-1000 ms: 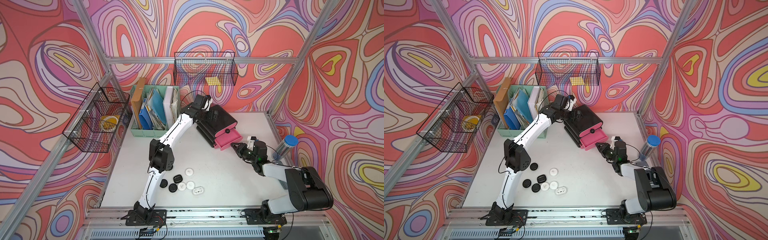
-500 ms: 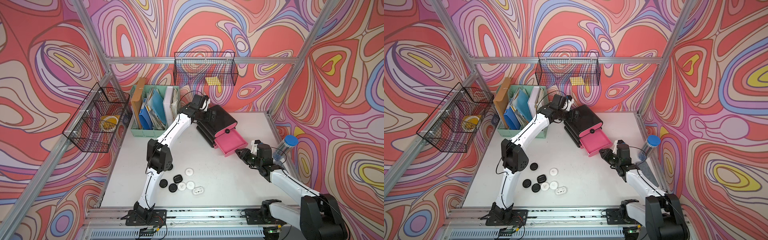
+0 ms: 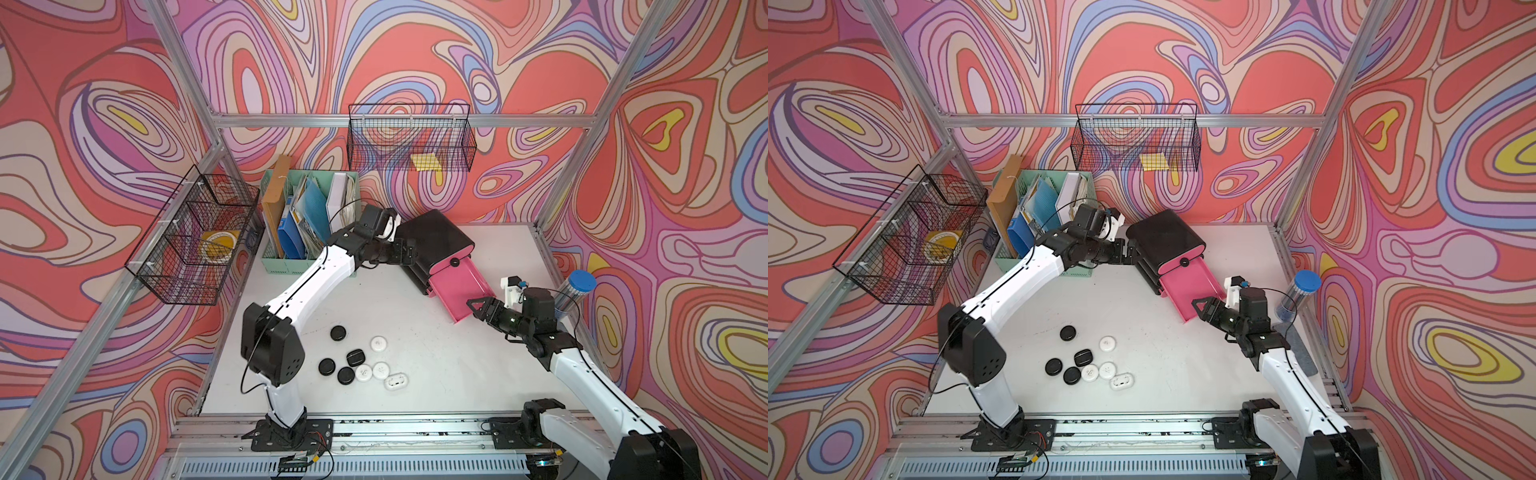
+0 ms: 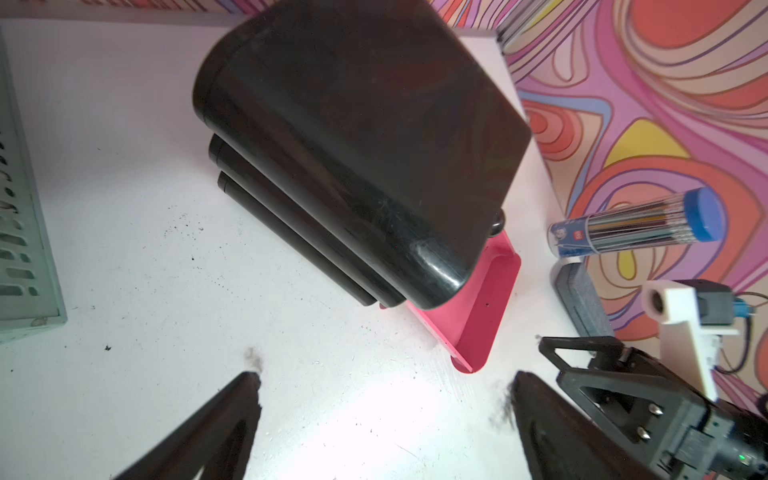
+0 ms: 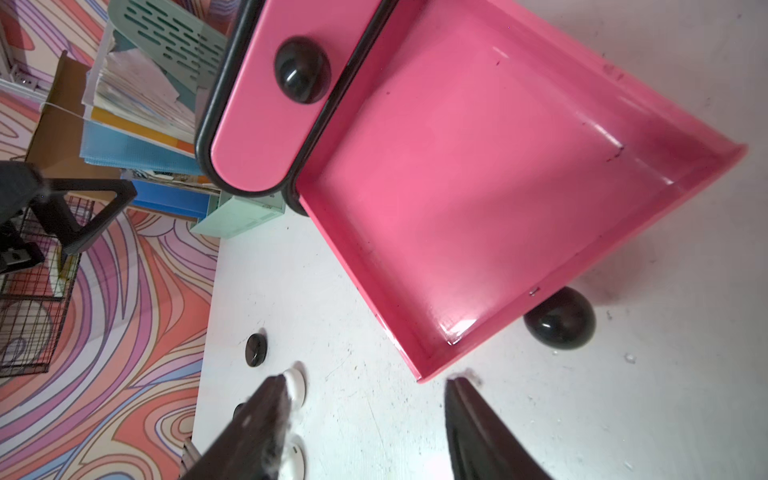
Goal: Put the bluetooth earphones in the drawer according to color
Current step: Pick up the Bluetooth earphone from the center of the board.
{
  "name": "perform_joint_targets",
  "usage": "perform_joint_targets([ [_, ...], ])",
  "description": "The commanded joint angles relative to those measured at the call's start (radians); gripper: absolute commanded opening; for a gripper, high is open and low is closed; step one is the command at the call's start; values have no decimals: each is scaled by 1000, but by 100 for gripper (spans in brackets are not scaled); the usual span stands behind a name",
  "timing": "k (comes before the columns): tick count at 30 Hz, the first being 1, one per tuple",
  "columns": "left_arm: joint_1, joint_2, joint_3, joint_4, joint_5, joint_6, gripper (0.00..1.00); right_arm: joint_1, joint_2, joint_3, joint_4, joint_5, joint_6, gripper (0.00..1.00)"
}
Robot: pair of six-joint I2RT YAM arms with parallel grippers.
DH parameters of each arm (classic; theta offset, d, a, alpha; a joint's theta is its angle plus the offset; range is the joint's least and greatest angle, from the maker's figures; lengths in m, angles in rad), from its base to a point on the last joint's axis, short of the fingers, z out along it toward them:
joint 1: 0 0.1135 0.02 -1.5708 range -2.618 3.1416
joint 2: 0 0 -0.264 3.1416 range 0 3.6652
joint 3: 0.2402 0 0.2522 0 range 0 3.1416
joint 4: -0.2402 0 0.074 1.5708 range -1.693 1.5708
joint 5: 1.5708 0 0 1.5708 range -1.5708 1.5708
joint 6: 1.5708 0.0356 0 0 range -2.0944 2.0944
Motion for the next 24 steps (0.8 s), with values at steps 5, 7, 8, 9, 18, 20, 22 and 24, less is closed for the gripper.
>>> perform_joint_targets([
  [5, 3, -239, -368, 118, -121, -41, 99, 59, -45, -47, -9, -78, -51, 62],
  [7, 2, -285, -442, 124, -134, -59, 99, 98, -43, -48, -5, -71, -60, 62],
  [8, 3, -305, -480, 133, -136, -69, 99, 124, -41, -47, -3, -59, -66, 62],
  [9, 2, -327, -524, 146, -139, -82, 99, 152, -37, -45, -2, -42, -75, 62],
  [18, 2, -473, -820, 216, -195, -140, 99, 383, 74, -25, 58, 5, -136, 62],
  [20, 3, -496, -863, 225, -206, -153, 99, 429, 101, -23, 77, 14, -153, 62],
  [22, 3, -511, -903, 237, -210, -168, 99, 474, 129, -18, 93, 25, -168, 63],
  [24, 2, -522, -938, 249, -216, -183, 99, 518, 161, -10, 105, 40, -186, 63],
])
